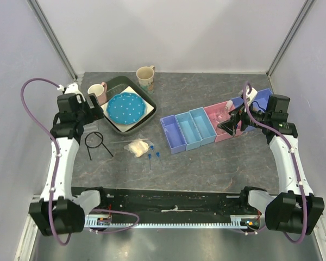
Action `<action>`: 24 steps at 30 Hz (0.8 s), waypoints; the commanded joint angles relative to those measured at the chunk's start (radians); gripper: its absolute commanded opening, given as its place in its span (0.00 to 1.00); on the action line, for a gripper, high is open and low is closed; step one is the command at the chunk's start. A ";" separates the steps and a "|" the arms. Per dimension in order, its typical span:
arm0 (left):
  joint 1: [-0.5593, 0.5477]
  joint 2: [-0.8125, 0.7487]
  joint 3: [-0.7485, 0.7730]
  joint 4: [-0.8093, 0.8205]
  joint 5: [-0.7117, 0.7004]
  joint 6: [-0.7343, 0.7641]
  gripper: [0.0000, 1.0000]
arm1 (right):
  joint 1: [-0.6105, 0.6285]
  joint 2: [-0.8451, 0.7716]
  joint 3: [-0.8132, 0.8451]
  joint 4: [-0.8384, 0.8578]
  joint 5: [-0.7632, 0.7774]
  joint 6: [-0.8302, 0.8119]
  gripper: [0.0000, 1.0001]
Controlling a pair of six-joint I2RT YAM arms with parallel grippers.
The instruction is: Organize the chemistry lab equipment
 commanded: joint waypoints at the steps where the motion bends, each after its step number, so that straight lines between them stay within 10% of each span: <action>1: 0.080 0.112 0.032 0.068 0.065 -0.053 0.99 | -0.006 -0.017 0.009 0.033 -0.029 0.008 0.98; 24: 0.201 0.683 0.181 0.134 -0.031 0.162 0.96 | -0.009 0.000 0.012 0.032 -0.015 0.010 0.98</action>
